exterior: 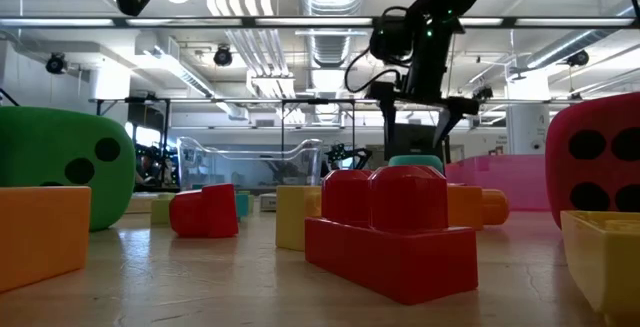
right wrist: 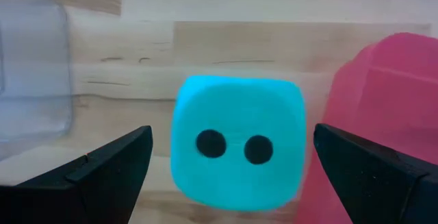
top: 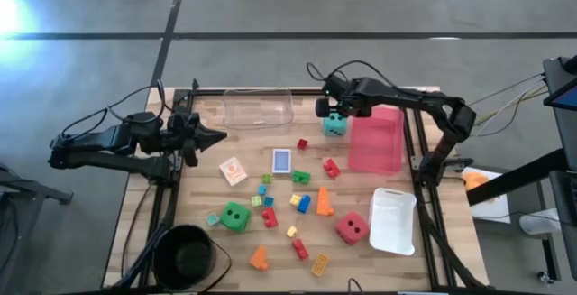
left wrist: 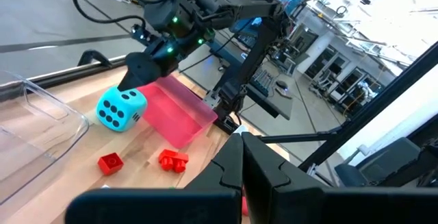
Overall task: Pick & Place Toys
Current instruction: Put the blue dice into the red bin
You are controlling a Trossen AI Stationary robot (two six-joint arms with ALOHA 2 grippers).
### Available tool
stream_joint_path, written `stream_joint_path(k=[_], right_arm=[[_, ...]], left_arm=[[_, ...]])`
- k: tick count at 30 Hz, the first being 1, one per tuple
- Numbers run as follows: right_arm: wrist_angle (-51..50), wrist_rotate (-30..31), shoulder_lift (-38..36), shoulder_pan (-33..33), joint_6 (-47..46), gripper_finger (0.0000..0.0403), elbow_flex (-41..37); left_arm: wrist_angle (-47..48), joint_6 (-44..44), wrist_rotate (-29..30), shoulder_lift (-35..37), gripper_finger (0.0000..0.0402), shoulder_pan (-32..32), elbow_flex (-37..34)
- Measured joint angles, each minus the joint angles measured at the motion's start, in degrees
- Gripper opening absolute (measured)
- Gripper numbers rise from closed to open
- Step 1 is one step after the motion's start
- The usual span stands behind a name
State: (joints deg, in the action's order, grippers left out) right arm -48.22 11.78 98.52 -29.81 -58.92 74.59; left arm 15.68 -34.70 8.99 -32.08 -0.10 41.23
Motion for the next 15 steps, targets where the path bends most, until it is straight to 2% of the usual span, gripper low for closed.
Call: stream_joint_path(k=[15], right_arm=[[4.82,3.43,0.00,1.10,-0.43,0.0400,-3.48]], left_arm=[[0.00,0.13,0.00,-0.01,0.0002,0.00,0.00]])
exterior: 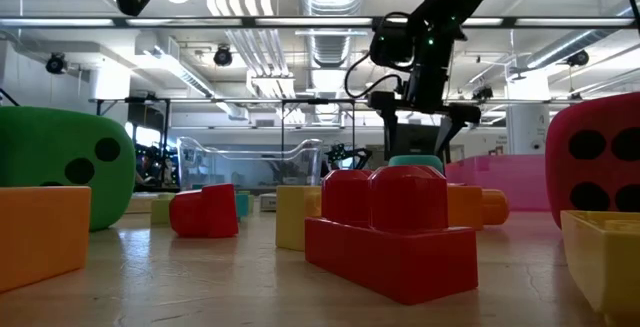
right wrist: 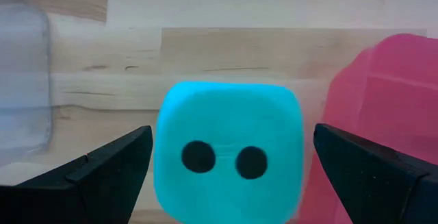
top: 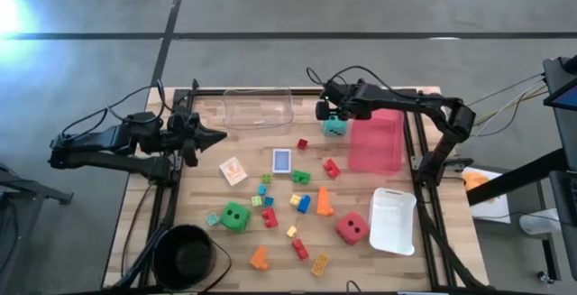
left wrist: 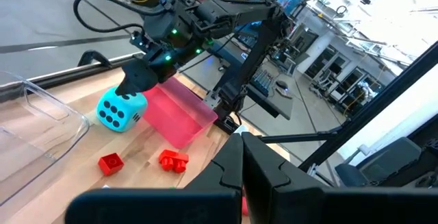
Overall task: Pick & Place Toys
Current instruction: Put the blue dice into the red bin
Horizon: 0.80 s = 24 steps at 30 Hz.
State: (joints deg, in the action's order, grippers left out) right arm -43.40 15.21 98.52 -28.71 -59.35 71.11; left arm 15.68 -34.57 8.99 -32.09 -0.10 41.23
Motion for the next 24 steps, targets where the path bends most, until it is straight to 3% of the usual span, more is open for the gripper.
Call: stream_joint_path(k=[11,24], right_arm=[[2.52,3.19,0.31,1.41,2.53,0.0400,-1.07],[0.42,4.21,6.79,3.13,2.47,0.0400,1.74]], left_arm=[[0.00,0.06,0.00,-0.01,0.0002,0.00,0.00],[0.00,0.02,-0.01,0.02,0.0002,0.04,0.01]])
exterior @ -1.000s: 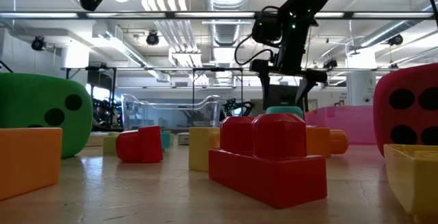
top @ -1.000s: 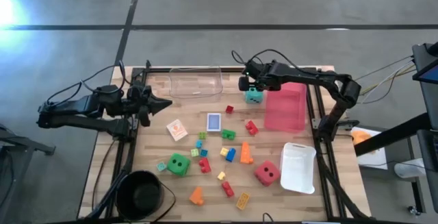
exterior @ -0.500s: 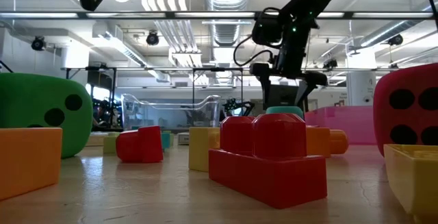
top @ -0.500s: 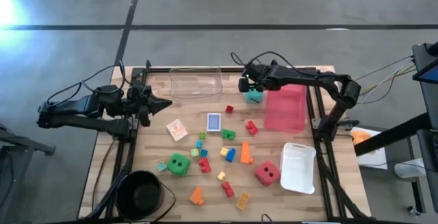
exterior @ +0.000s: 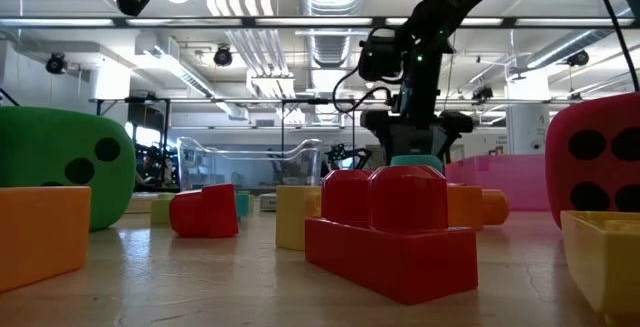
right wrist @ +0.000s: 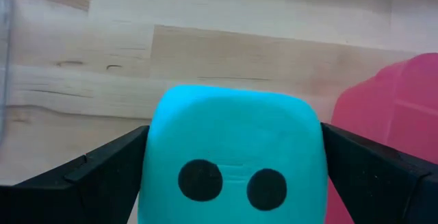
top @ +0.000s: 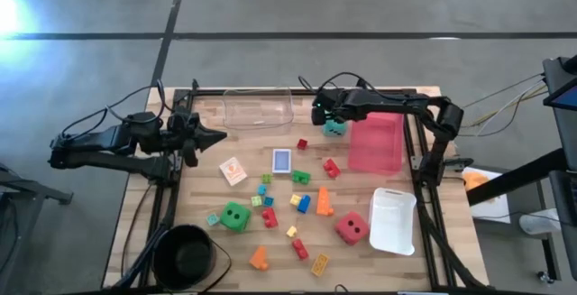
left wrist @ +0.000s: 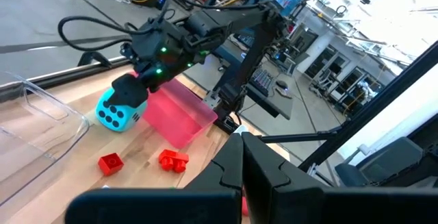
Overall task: Pick & Place Toys
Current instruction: Put the blue dice into the red bin
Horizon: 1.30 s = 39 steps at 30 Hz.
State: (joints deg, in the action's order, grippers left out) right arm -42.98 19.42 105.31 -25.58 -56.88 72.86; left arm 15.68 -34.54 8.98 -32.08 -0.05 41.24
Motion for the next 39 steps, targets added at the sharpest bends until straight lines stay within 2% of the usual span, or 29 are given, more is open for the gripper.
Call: stream_joint_path(k=[9,11,16,27,39], right_arm=[[-2.72,-1.62,1.54,0.00,-0.63,0.0397,1.91],[-2.76,-1.86,1.39,0.00,-0.57,0.0380,1.90],[-2.92,-2.41,0.82,0.08,-0.37,0.0304,1.80],[-3.33,-4.53,-2.12,0.63,-1.15,0.0304,1.56],[-3.54,-3.16,-14.25,0.53,0.55,0.0304,1.56]], left_arm=[[0.00,-0.02,-0.01,-0.02,0.0002,0.00,0.00],[0.00,-0.02,-0.01,-0.02,0.0002,0.00,-0.01],[0.00,-0.02,-0.01,-0.01,0.0002,0.00,0.00],[0.04,-0.01,-0.01,-0.01,0.0002,0.00,0.00],[0.07,-0.02,-0.01,0.00,0.0002,0.00,-0.01]])
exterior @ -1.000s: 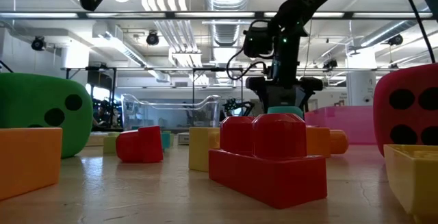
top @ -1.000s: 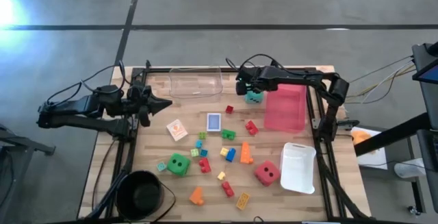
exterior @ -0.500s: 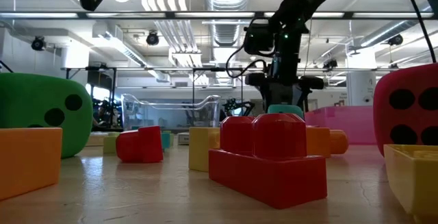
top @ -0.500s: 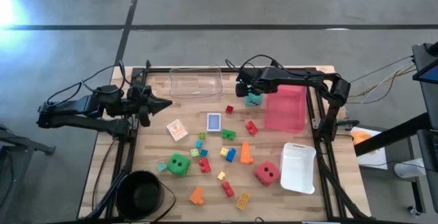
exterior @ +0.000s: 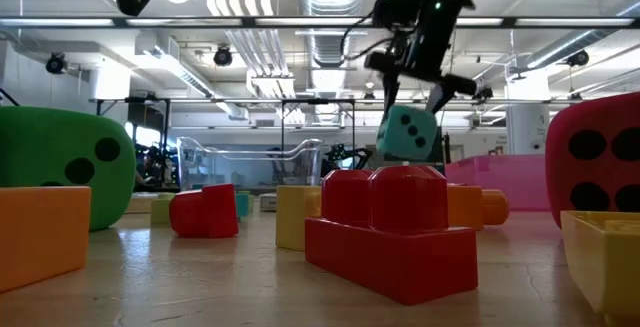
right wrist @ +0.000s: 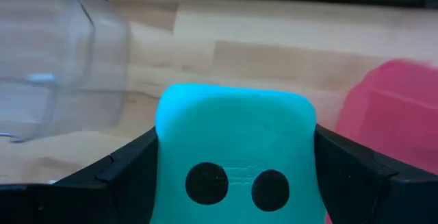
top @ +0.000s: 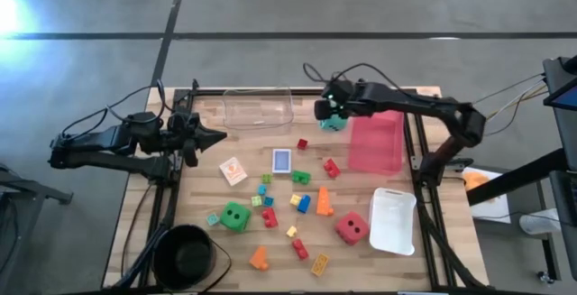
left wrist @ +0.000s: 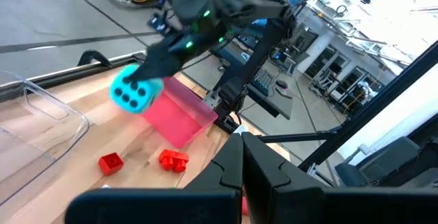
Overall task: Pick & Place Toys
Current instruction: Put the blue dice into the red bin
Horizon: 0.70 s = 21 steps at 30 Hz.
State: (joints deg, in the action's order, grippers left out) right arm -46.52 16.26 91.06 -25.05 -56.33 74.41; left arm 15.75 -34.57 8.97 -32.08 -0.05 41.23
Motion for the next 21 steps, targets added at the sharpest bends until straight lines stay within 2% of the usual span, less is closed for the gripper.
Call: stream_joint_path(k=[3,11,21], right_arm=[[-1.38,0.58,-3.87,-0.07,0.87,0.0304,0.09],[-12.99,4.52,-11.14,-0.73,-0.60,0.0304,0.09],[-25.05,6.38,-13.38,-3.53,-3.58,0.0304,-0.37]], left_arm=[[0.00,0.00,-0.02,-0.02,0.0002,0.00,0.00],[-0.02,0.00,-0.02,-0.02,0.0002,0.00,0.02],[-0.04,-0.07,-0.02,-0.02,0.0002,-0.04,0.00]])
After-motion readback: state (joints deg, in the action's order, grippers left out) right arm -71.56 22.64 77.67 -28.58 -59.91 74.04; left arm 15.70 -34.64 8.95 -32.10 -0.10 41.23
